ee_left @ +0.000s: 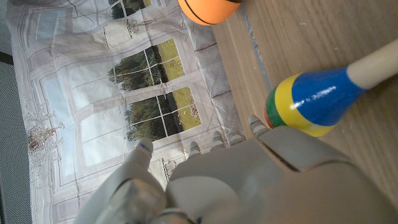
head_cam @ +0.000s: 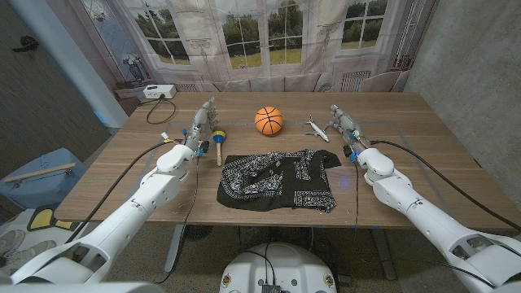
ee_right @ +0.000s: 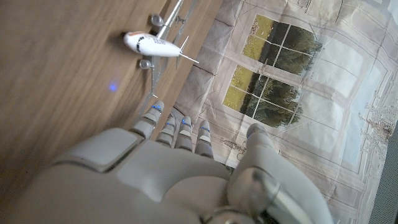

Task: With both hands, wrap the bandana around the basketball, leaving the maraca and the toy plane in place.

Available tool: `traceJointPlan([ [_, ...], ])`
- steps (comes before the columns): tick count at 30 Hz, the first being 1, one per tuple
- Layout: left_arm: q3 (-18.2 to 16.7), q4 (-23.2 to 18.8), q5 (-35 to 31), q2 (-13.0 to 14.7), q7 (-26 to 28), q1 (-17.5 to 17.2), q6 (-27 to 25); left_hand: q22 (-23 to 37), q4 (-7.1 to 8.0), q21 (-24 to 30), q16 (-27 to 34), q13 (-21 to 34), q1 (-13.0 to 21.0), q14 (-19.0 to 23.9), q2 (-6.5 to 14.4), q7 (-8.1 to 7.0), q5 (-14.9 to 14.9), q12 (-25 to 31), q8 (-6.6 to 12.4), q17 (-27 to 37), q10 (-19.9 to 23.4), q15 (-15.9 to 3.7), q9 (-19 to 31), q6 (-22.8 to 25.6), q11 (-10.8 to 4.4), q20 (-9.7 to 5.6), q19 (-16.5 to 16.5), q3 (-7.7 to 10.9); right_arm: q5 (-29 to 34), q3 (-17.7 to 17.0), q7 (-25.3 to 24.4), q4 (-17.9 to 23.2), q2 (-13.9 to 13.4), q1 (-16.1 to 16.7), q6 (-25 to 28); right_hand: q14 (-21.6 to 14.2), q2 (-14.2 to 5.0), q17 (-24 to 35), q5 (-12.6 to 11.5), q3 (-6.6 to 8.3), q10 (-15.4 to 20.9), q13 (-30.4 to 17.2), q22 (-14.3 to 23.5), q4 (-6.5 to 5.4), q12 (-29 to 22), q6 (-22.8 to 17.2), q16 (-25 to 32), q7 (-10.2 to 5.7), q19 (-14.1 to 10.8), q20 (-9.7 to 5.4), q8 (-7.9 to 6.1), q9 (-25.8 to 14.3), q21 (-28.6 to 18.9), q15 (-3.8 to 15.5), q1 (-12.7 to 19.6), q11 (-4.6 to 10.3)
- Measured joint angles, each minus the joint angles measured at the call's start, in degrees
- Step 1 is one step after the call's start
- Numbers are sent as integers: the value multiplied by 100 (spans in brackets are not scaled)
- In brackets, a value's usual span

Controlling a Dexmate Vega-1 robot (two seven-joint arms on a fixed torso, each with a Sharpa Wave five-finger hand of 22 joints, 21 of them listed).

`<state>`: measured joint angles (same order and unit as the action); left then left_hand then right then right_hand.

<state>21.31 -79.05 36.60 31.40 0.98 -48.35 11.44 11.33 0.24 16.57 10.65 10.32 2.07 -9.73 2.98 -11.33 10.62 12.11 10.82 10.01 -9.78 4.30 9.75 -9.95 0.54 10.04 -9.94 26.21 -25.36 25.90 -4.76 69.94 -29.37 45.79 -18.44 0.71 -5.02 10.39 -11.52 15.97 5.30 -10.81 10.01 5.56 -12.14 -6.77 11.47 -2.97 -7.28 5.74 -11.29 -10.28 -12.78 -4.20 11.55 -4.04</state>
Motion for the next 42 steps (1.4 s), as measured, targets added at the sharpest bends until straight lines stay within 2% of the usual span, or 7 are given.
traceJointPlan([
  [9,21,-217,-80,103,107,-18,-128,0,1,22,41,23,0,0,0,0,0,43,0,0,-1,0,0,0,60,-1,0,-1,670,71,-632,448,-247,305,93,-150,5,16,0,55,181,-25,0,103,-45,-149,44,34,-53,52,-41,0,0,-38,127,-66],
  [12,20,-246,-98,117,144,-30,-154,0,1,22,41,23,0,0,0,0,0,43,0,-1,0,0,0,0,60,-1,0,-1,670,88,-632,612,-328,405,93,-237,-12,15,0,72,259,-27,14,120,-45,-206,63,61,-113,52,-41,0,0,-51,184,-60],
  [13,18,-324,-110,154,167,-62,-173,0,1,22,41,23,0,0,0,0,0,43,0,-1,-1,0,0,0,60,-1,0,-1,957,95,-865,690,-368,456,171,-261,-10,15,0,87,282,-27,25,134,-45,-205,86,61,-113,52,-41,0,0,-45,187,-46],
  [17,6,-390,-129,186,206,-95,-201,-1,1,22,41,23,0,0,0,2,0,43,8,-1,-10,0,0,-3,112,-1,0,-1,1235,108,-1089,918,-479,591,263,-344,-3,15,6,81,334,-27,28,176,-45,-276,89,52,-164,102,-41,1,0,-56,237,-36],
  [25,-7,-442,-144,213,235,-124,-227,-1,25,22,40,22,0,0,0,61,0,43,21,-1,10,0,28,0,133,-1,0,-25,1365,120,-1190,1338,-662,849,313,-657,-33,42,32,142,594,-27,28,237,-122,-505,177,112,-348,143,-79,-27,-46,-10,404,-83],
  [27,-13,-518,-152,237,236,-159,-229,-1,25,22,40,22,0,0,0,61,0,43,21,-1,10,0,28,0,133,-1,0,-25,1898,122,-1613,1450,-707,912,538,-728,-38,42,32,166,657,-27,28,261,-122,-556,210,120,-401,153,-102,-28,-46,31,431,-90],
  [42,62,-594,-216,210,253,-159,-267,-1,24,22,40,50,0,-20,0,90,0,43,21,-1,-21,21,27,-30,163,-2,0,-25,2937,113,-2266,2329,-1085,1428,1242,-962,-38,69,72,213,896,-54,27,308,-186,-932,253,194,-560,178,-145,-27,-90,125,598,-46],
])
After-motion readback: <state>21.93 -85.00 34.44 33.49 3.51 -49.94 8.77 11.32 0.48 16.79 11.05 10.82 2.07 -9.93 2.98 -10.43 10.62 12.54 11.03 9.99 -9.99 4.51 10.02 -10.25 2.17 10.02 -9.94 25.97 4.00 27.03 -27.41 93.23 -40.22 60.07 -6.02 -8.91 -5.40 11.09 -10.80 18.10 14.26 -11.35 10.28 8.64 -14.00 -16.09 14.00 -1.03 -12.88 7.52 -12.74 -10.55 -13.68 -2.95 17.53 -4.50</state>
